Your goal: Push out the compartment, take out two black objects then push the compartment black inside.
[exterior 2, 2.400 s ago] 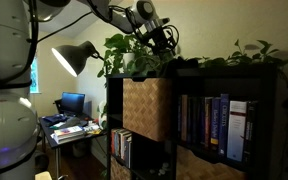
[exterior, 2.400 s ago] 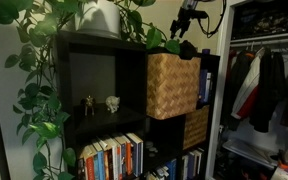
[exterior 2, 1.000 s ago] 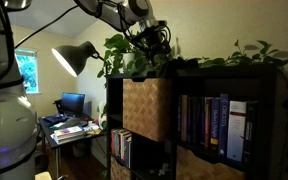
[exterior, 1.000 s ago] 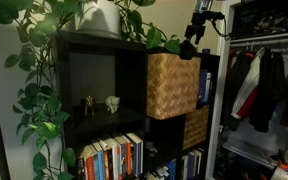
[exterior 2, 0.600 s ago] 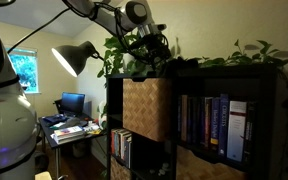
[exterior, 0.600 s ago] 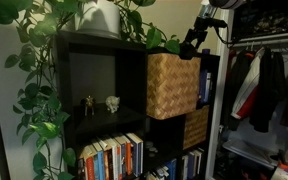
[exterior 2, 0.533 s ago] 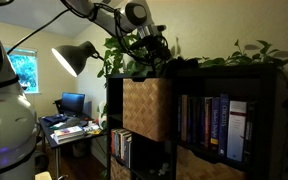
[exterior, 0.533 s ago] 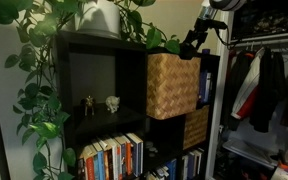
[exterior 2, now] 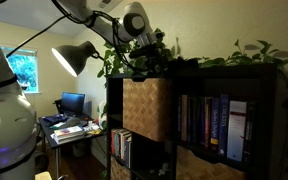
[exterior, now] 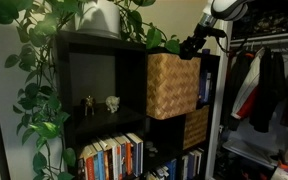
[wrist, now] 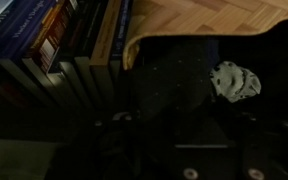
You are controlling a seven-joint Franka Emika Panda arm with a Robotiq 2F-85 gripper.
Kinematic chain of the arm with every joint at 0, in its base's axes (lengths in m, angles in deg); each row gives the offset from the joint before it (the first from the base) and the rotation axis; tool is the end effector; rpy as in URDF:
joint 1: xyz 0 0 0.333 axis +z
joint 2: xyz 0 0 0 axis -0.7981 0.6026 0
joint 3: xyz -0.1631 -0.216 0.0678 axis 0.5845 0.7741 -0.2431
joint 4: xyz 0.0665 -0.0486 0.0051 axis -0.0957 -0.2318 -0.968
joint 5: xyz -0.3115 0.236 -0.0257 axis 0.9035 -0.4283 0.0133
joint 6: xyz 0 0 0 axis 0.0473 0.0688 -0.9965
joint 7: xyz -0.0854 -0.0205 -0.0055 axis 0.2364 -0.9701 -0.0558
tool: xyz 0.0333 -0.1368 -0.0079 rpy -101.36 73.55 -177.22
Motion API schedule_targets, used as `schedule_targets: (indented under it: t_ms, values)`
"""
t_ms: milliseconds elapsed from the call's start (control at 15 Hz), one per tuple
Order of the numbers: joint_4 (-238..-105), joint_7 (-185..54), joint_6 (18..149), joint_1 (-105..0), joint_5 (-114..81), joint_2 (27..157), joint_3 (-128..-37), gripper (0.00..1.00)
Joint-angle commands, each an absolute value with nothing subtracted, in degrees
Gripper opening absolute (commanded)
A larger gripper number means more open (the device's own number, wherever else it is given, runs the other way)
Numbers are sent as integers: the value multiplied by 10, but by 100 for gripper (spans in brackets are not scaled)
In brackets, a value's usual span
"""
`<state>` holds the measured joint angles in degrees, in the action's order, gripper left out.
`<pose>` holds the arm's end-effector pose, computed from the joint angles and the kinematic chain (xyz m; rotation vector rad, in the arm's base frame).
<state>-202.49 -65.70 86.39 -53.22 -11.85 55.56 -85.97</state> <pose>0.5238 -0.0104 0.5487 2.9165 -0.0350 0.9020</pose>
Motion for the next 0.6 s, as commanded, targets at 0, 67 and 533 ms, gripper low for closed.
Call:
schedule_targets:
  t_ms: [0,67,533]
  values:
    - [-2067,-654,909,-538,-131,529,-862,46]
    - [-2070,-654,914,-539,-130,528,-863,41]
    - [-2045,-663,866,-537,-128,523,-866,3]
